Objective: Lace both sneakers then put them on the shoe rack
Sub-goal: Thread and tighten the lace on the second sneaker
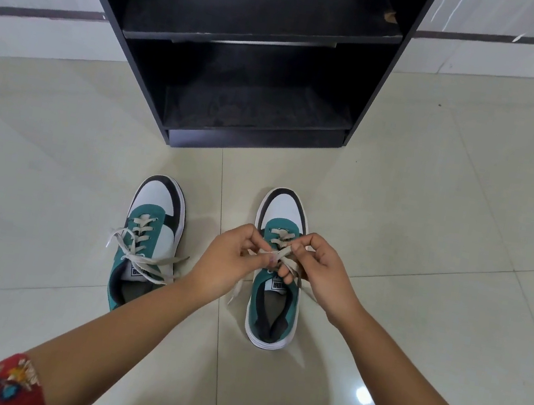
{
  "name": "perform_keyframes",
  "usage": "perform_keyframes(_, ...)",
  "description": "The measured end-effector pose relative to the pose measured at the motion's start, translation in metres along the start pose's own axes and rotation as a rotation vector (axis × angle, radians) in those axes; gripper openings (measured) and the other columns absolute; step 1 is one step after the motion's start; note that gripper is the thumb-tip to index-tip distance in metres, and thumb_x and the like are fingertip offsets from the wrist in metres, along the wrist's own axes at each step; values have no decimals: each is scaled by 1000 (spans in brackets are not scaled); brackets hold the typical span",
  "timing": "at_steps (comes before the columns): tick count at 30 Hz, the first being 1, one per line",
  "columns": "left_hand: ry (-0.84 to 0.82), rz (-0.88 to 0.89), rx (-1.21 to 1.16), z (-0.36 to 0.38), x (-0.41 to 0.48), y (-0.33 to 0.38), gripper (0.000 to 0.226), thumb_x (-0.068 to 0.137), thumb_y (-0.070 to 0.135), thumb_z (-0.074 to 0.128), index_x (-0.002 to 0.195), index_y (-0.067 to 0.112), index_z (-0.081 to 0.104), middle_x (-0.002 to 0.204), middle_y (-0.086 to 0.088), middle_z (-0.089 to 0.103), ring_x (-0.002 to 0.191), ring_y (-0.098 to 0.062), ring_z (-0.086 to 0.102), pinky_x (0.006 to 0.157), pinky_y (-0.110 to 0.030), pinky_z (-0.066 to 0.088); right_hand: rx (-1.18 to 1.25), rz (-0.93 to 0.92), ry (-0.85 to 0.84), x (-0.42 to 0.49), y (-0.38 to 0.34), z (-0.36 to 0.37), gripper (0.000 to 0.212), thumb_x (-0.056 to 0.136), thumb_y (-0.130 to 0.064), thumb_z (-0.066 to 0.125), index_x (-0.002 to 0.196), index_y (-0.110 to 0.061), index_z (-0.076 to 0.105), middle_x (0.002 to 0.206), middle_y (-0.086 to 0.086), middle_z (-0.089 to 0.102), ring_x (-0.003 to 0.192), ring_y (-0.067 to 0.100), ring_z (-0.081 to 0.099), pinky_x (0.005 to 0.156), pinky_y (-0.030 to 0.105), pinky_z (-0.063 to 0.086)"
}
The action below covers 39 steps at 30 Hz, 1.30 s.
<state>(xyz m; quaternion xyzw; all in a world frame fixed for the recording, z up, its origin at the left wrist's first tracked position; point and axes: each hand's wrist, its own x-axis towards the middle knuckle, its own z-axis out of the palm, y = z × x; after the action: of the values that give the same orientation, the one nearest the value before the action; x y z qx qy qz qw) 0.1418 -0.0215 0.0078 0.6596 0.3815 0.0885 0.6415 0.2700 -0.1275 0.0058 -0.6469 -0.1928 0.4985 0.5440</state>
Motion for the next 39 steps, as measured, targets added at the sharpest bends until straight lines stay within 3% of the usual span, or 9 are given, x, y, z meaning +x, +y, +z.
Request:
perform_keyframes(6, 119, 708, 938, -5, 1, -6, 11, 83, 23, 55, 80, 12, 58, 78, -1, 66, 66, -23, 61, 55, -32, 50, -84, 122, -36, 6, -6, 1, 18, 94, -8, 50, 80, -8, 62, 50, 2, 60, 40, 9, 50, 44, 14, 41)
perform_keyframes(10, 109, 875, 1036, -7, 3, -3, 7, 82, 14, 54, 85, 16, 48, 94, -2, 71, 64, -20, 61, 49, -30, 52, -58, 170, -64, 9, -15, 0, 21, 92, -3, 51, 75, -6, 64, 45, 0, 57, 37, 6, 48, 42, 12, 40)
perform_keyframes(15, 64, 933, 1110, -7, 4, -6, 28, 76, 5, 60, 100, 18, 65, 74, 0, 67, 57, -20, 57, 45, -28, 50, -154, 208, -112, 8, -15, -3, 23, 90, 0, 49, 76, -8, 65, 49, 0, 57, 40, 6, 48, 46, 13, 41)
perform_keyframes(19, 49, 780, 1147, -3, 5, -2, 38, 67, 1, 73, 101, 18, 71, 76, -3, 66, 64, -23, 61, 46, -26, 46, -7, 222, -72, 9, -13, -2, 12, 95, -11, 48, 90, -10, 59, 52, -1, 59, 45, 8, 51, 49, 14, 45)
perform_keyframes(23, -97, 234, 738, -1, 4, 11, 22, 86, 12, 60, 105, 17, 70, 95, -5, 66, 86, -19, 60, 71, -27, 44, -78, 161, -85, 5, -10, -3, 30, 97, -33, 43, 74, -15, 51, 57, 4, 60, 51, 13, 52, 63, 23, 46)
perform_keyframes(26, -220, -109, 343, -6, 7, 20, 17, 85, 11, 63, 100, 14, 70, 83, 3, 61, 61, 2, 51, 56, -14, 40, -258, 25, -58, 1, -3, -6, 47, 95, -42, 43, 57, -17, 52, 66, 4, 57, 66, 14, 54, 80, 31, 43)
perform_keyframes(28, -251, -270, 150, -10, 6, 22, 12, 84, 8, 63, 92, 14, 69, 68, 6, 55, 53, -4, 42, 49, -16, 37, -566, -165, 57, -4, 6, -10, 39, 92, -43, 48, 63, -21, 61, 86, -6, 57, 87, 8, 53, 83, 22, 39)
perform_keyframes(32, -261, -405, -61, -11, 3, 15, 9, 84, 9, 62, 89, 14, 68, 75, -2, 60, 46, -6, 43, 47, -20, 44, -828, -363, 310, -27, 6, -12, 36, 83, -58, 51, 71, -25, 60, 79, -13, 51, 74, 3, 51, 57, 11, 33)
perform_keyframes(39, -260, -446, -139, -9, 2, 12, 7, 83, 7, 64, 84, 11, 70, 75, -5, 64, 48, -7, 53, 56, -25, 56, -790, -246, 94, -27, 13, 7, 38, 89, -49, 49, 69, -17, 53, 54, -2, 51, 52, 13, 46, 55, 34, 41)
